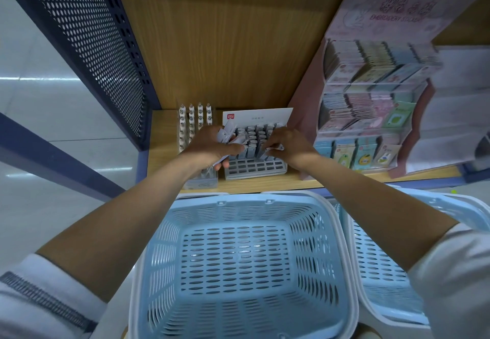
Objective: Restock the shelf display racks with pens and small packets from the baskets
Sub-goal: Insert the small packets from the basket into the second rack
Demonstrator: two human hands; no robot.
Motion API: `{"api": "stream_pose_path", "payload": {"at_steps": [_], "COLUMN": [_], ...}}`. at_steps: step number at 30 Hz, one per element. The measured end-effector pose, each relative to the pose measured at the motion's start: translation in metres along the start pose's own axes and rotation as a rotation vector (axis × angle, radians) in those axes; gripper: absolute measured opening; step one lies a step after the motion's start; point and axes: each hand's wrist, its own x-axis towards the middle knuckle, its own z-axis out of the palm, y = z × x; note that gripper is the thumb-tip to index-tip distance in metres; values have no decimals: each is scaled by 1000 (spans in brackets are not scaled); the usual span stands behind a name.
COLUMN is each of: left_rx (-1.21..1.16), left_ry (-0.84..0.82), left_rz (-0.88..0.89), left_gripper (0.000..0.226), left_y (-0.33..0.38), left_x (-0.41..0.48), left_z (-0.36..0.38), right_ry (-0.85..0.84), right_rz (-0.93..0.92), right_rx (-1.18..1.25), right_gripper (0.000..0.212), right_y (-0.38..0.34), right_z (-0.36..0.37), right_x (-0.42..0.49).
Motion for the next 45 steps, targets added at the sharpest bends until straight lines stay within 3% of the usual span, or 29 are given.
{"api": "stream_pose_path", "payload": {"at_steps": [6,12,16,23,30,36,39,42,45], "left_rx": [6,-9,-16,-27,-12,-11,1,-22,-20], "left_ry": [1,0,3,-2,12,-1,0,0,-25], "left_rz": [-5,-11,-12,0,-12,-8,-5,-5,-6], "left_gripper": [61,46,50,40,60,48,37,35,34], "left_y": [0,2,3,4,5,8,10,12,20], "left_x": [1,-2,-3,-5,-4,-9,-10,-10,-14], "left_z": [-1,0,0,0,1,0,1,4,8], "right_ry": [93,40,-4,181,195,190,254,81,-52], "right_rz": [-18,-3,-7,106,112,79,149,211,149], "right_rx": [-128,-160,-199,-64,-104,-106,280,820,924], "right_gripper": [11,14,11,13,10,16,17,16,13], "right_y": [-6,-5,-11,-4,-2,-4,-14,-37,-46], "right_z": [6,1,10,21,22,19,1,-21,-26], "right_x": [3,3,6,2,4,4,-1,-3,1]}}
